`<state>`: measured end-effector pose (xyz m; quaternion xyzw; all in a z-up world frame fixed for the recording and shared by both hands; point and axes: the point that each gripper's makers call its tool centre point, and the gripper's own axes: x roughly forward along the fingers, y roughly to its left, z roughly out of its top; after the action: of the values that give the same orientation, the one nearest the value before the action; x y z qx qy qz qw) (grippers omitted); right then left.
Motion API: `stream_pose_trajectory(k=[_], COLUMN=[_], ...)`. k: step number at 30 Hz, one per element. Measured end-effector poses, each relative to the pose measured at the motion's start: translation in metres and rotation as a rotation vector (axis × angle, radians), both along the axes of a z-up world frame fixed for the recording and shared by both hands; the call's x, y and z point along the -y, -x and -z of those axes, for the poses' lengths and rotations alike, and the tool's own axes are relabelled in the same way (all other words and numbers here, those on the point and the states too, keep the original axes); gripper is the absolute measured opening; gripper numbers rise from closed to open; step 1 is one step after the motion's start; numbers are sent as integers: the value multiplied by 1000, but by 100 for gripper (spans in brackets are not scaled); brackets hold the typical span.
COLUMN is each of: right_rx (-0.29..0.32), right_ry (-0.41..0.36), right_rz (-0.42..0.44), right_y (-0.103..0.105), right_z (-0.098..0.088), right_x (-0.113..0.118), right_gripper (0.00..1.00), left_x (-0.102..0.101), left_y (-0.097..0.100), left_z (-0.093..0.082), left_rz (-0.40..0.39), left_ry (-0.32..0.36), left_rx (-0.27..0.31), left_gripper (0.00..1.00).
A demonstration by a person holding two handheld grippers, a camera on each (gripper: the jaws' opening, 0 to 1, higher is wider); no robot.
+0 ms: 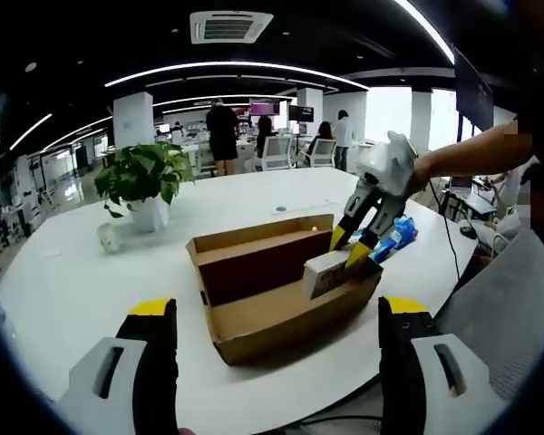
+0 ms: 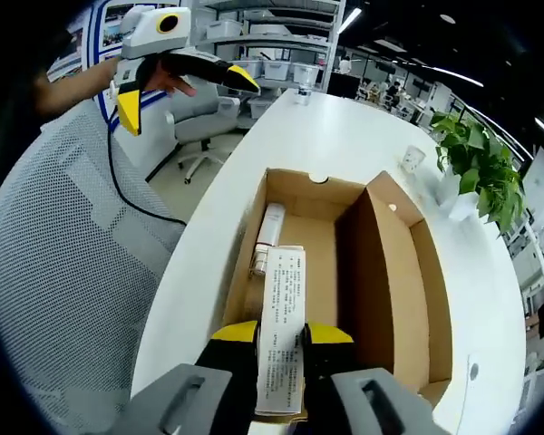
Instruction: Operate the shoe box by opening the lid, removing the specified soft item, and placing it in the target area until the item is outside and the box remains undamaged.
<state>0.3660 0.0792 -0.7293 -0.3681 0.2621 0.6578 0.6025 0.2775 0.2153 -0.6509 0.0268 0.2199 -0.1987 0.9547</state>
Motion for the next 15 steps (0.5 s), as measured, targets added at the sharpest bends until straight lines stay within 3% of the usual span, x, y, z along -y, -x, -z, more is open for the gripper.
stream_pose_trajectory(k=[15], right_rx=[2], right_ry=[-42], right_rz=[6], right_y=[2], right_z=[-48], right_x=[23], right_gripper=[14], left_x=[3], left_y=[4], left_z=[1], left_rz=[-2], left_ry=[5], left_rx=[-7], left_gripper=[96])
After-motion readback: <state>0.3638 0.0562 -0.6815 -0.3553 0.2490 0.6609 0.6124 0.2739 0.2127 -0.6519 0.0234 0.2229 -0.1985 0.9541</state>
